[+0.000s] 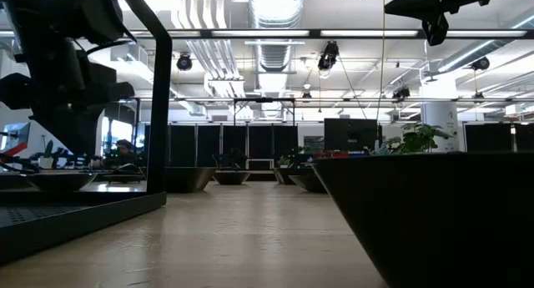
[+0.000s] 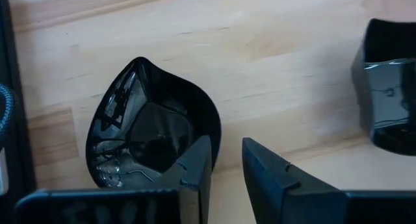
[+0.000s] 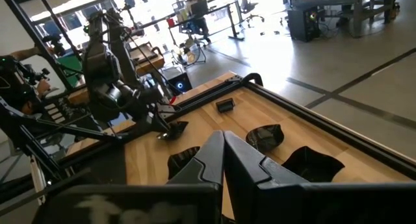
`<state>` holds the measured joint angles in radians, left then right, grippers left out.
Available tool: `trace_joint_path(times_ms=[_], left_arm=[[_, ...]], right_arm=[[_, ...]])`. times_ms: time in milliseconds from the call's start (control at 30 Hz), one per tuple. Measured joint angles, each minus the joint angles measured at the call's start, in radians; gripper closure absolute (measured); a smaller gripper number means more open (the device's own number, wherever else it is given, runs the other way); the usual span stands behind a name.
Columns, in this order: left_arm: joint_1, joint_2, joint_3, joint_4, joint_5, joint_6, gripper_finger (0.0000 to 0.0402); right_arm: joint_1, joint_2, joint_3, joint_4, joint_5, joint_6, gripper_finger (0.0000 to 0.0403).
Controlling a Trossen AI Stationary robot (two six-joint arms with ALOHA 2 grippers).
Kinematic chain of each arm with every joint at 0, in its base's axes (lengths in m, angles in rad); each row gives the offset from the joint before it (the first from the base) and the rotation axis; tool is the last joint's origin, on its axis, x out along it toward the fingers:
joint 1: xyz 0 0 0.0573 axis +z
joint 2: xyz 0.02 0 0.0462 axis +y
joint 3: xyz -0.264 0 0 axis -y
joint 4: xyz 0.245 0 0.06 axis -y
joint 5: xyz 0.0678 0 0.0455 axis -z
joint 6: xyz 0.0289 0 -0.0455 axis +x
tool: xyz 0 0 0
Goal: Pick & Place Mini shaped plates
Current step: Put the black leaf-shaped plate on the shelf
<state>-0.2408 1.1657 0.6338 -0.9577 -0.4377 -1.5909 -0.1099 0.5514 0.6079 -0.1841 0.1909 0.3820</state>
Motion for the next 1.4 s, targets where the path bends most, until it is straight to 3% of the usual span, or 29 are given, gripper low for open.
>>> trace_joint_path(times_ms=[333,1167,1400], left_arm=[[0.001,0.107,0.0,0.012,0.007,-0.011,0.0321],[0.003,0.233,0.0,0.05,0.048,-0.014,0.0321],[0.005,0.249,0.0,0.048,0.085,-0.001,0.036]], right_arm=[[0.0,0.0,0.0,0.0,0.0,0.0,0.0394],[0.0,0.0,0.0,0.0,0.0,0.0,0.0394],[0.0,0.0,0.0,0.0,0.0,0.0,0.0394]])
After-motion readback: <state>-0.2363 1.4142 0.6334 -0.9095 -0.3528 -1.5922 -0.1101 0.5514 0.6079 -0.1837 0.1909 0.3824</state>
